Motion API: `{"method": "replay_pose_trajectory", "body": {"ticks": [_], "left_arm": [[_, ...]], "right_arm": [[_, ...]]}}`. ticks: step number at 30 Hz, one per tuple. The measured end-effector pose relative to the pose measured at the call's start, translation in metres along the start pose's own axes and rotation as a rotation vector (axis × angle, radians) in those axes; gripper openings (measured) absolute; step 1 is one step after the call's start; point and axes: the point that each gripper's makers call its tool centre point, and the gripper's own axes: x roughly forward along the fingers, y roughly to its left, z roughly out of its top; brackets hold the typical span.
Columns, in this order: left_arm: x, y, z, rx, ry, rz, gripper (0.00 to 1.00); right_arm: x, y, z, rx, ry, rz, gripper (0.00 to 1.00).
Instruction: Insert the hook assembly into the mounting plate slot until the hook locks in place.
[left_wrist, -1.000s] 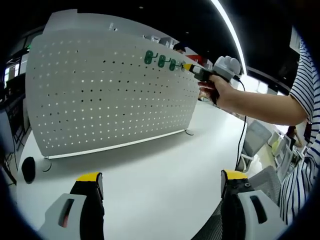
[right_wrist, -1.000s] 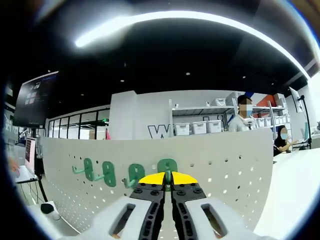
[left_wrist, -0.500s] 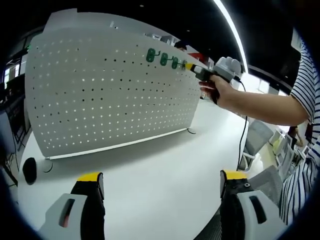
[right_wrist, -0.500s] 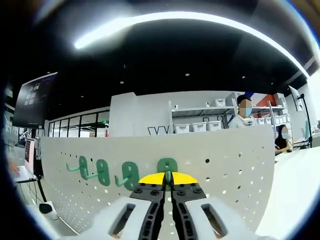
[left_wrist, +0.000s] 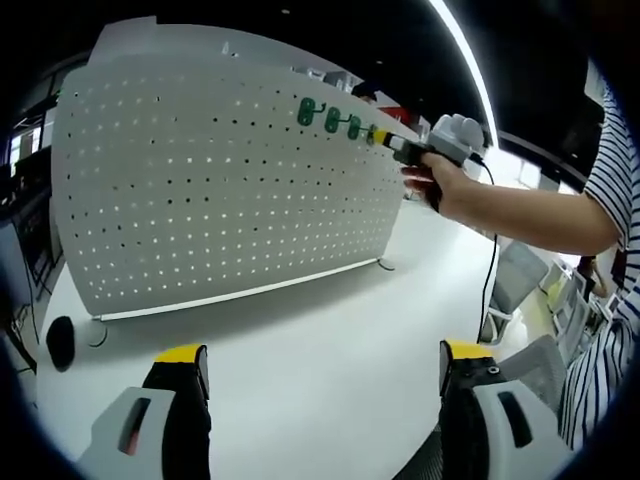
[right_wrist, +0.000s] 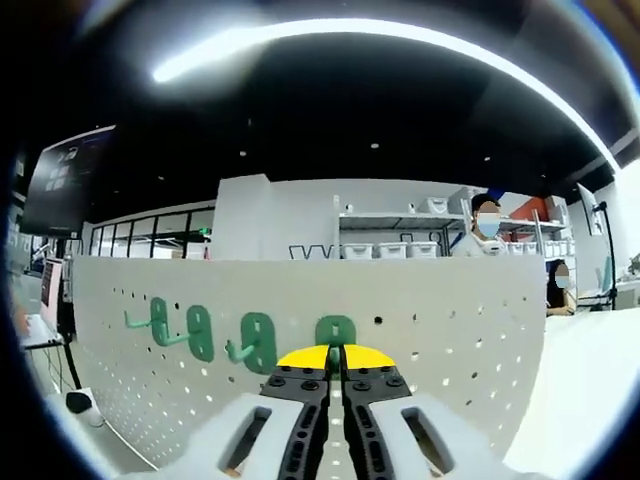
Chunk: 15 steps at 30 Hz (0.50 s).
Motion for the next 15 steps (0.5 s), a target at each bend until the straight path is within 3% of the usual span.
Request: {"method": "replay_pose_trajectory", "body": {"ticks": [6, 11, 15], "left_arm": [[-0.003, -0.003, 0.006, -0.005, -0.014, -0.002, 0.98], [-0.012, -0.001, 0.010, 0.025, -0.023, 0.009, 0.99], [-0.019, 0.006, 0.014, 0.018, -0.042, 0.025, 0.99]], "right_arm": [[-0.004, 0.000, 0.000, -0.061, 0.031, 0.000, 0.01], [-0.006, 0.001, 0.010, -0.016, 0.034, -0.014, 0.02], [-0.007, 0.004, 0.022, -0.013, 0.019, -0.026, 0.15]]}}
